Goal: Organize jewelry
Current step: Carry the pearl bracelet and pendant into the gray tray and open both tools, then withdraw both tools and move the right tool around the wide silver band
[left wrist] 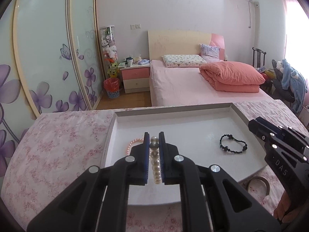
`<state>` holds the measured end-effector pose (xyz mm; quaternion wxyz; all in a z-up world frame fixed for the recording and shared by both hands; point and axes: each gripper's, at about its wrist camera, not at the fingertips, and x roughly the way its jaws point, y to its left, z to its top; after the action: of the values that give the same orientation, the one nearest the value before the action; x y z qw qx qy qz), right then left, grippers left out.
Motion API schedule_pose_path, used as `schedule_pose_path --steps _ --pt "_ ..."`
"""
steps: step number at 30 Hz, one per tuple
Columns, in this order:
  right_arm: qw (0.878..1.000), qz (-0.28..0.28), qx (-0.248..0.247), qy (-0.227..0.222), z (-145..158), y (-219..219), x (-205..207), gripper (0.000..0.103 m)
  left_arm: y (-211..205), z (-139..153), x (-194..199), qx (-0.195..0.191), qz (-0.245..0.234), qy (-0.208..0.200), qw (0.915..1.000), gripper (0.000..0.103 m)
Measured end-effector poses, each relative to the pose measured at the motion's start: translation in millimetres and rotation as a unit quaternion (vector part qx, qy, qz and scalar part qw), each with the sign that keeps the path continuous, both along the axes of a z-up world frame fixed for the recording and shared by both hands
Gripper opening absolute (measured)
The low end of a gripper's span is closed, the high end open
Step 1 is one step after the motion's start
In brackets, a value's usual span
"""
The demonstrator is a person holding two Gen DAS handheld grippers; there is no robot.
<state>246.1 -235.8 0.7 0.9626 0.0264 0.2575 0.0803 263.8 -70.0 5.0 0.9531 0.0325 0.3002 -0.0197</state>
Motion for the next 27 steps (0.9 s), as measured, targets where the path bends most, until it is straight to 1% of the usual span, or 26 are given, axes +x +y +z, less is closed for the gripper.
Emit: schedule_pose_path --steps 4,11,12,14,16,18,27 --pt "1.000 0.002 0.007 0.013 -4.2 -0.5 8.9 0.017 -2.1 -4.8 11.6 0.001 0.001 0.001 1.0000 0.010" --pt "0.999 0.005 0.009 0.033 -10.8 1.8 20.3 0.018 -6.1 -16.2 28.5 -0.007 -0.004 0.016 0.9998 0.011" --pt "0.999 0.006 0.009 0.037 -11.1 1.0 20.4 0.020 -6.6 -16.7 29.0 -0.008 -0.005 0.017 0.9998 0.011" --pt "0.999 0.004 0.013 0.041 -9.7 -1.2 19.7 0.039 -5.5 -17.6 30.3 -0.011 -0.005 0.019 0.9998 0.012" --pt "0.999 0.003 0.013 0.035 -8.1 -2.7 16.0 0.043 -2.3 -16.7 30.1 -0.014 -0.004 0.017 0.9997 0.014" --pt "1.000 0.003 0.008 0.030 -6.4 -2.5 12.4 0.043 2.0 -14.5 29.2 -0.014 0.000 0.015 0.9998 0.016" --pt "1.000 -0.006 0.000 0.028 -1.9 -4.1 2.8 0.043 21.8 -8.4 16.2 -0.006 0.024 0.008 0.9997 0.019"
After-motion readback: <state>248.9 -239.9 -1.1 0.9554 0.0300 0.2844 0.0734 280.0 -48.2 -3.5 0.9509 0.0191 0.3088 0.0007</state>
